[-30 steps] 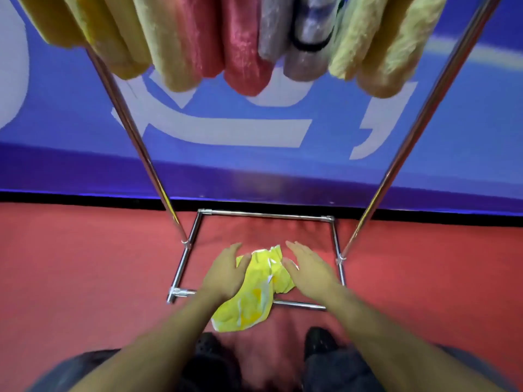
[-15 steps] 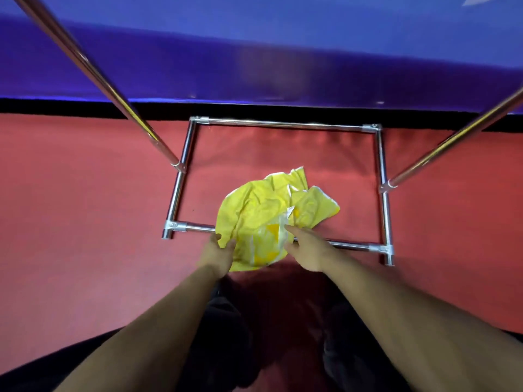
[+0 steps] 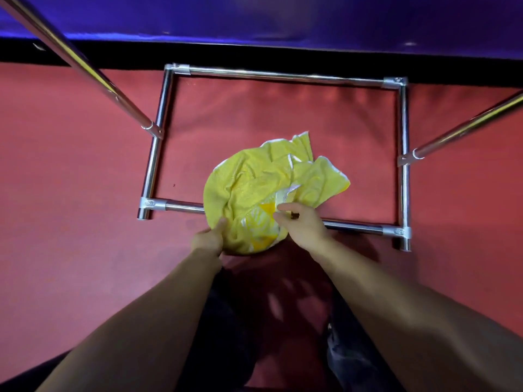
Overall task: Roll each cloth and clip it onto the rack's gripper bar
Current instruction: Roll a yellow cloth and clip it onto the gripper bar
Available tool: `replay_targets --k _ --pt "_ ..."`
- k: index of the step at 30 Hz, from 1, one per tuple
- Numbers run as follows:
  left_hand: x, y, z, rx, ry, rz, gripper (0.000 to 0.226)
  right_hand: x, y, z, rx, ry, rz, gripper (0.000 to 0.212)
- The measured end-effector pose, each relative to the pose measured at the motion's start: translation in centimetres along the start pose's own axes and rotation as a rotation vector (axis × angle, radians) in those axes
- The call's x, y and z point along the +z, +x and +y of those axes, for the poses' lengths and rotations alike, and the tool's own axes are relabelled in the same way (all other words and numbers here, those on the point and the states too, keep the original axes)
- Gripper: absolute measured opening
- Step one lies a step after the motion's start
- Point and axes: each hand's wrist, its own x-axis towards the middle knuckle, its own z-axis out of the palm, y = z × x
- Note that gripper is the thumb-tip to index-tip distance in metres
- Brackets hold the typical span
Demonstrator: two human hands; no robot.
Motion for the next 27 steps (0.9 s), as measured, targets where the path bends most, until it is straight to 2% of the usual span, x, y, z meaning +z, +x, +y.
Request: replay_targets --k 2,4,6,9,12,15,17,20,22,24,27 --pt "0.5 -1.3 0.9 0.043 -0.022 -0.013 0.036 -0.5 -1.0 -0.2 -0.008 0.143 0.076 0.030" --pt "0.7 -2.8 2.1 0.113 -0.128 -0.016 0.033 -1.1 -2.3 -0.8 0.009 0.244 0.095 0.031" --pt "0.0 -4.9 3.8 0.175 -0.282 -0.075 0.012 -2.1 -3.9 -1.1 0.047 0.340 0.068 0.042" --pt "-2.2 -8.8 7.2 0.292 -0.360 -0.174 0.007 -4.5 -8.7 -2.3 0.109 0.416 -0.109 0.065" --pt "-3.4 -11.6 10.4 0.372 -0.269 -0.273 0.010 -6.0 -11.4 -2.5 0.146 0.441 -0.207 0.079" --pt "-5.2 -18.0 13.2 0.431 -0.219 -0.437 0.030 -8.2 -16.4 -4.6 0.118 0.514 -0.228 0.062" --pt "-6.0 -22.6 15.1 0.483 -0.169 -0.535 0.032 -9.4 -19.5 -6.2 0.103 0.516 -0.245 0.065" --pt "-6.9 -29.3 16.8 0.575 -0.087 -0.725 0.033 -10.8 -23.4 -8.6 0.037 0.477 -0.113 0.083" --pt "-7.9 -33.7 17.6 0.658 -0.024 -0.826 0.027 -11.6 -25.3 -10.2 -0.022 0.579 -0.064 0.086" --pt "-9.1 -37.4 18.3 0.723 0.021 -0.888 0.025 -12.3 -26.6 -11.9 -0.040 0.740 -0.126 0.091" --pt "-10.8 -42.0 18.8 0.733 0.113 -0.950 0.033 -13.7 -29.3 -14.9 -0.118 0.901 -0.253 0.099"
